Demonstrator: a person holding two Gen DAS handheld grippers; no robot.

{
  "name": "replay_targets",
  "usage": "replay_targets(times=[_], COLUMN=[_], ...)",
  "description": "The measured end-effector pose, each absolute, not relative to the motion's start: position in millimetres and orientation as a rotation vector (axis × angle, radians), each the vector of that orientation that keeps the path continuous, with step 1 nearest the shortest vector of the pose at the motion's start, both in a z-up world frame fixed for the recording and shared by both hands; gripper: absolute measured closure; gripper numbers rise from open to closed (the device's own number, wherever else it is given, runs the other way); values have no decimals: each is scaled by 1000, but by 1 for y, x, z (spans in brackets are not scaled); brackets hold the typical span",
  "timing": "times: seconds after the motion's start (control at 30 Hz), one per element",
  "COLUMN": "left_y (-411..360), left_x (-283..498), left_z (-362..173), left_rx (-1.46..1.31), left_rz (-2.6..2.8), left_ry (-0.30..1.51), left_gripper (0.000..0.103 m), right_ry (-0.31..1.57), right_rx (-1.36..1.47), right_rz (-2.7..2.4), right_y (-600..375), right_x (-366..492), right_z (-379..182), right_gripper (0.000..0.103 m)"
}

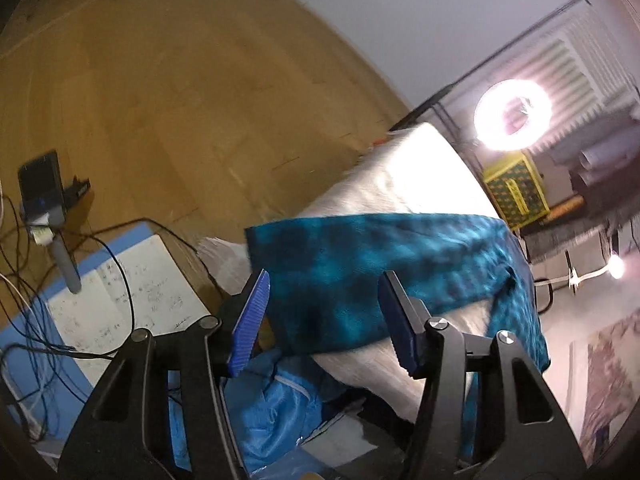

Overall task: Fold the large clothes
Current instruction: 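Grasp the shirt's side edge and sleeve with the left gripper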

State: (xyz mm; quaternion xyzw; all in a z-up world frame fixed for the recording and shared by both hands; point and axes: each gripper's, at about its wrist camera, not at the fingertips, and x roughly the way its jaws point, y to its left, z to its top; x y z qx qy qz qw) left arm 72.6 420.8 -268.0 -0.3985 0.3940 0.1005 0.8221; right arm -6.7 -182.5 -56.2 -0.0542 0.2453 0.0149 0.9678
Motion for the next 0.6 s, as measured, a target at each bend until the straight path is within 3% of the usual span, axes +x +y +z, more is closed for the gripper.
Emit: replay_targets(times=[0.57, 0.6], left_y=[454, 455], left_x=[119, 119], left_z=[-354, -354], left_rx=[-1062, -1076], left_rz=[286, 288], left_ry=[892, 876], left_gripper=[45, 49], right_ry=[532, 532], right_rx=[-197, -202], right_rz=[21, 18], right_y=[-164, -164], right_x=[1, 0], right_z=[-63, -63], right_gripper=[1, 1])
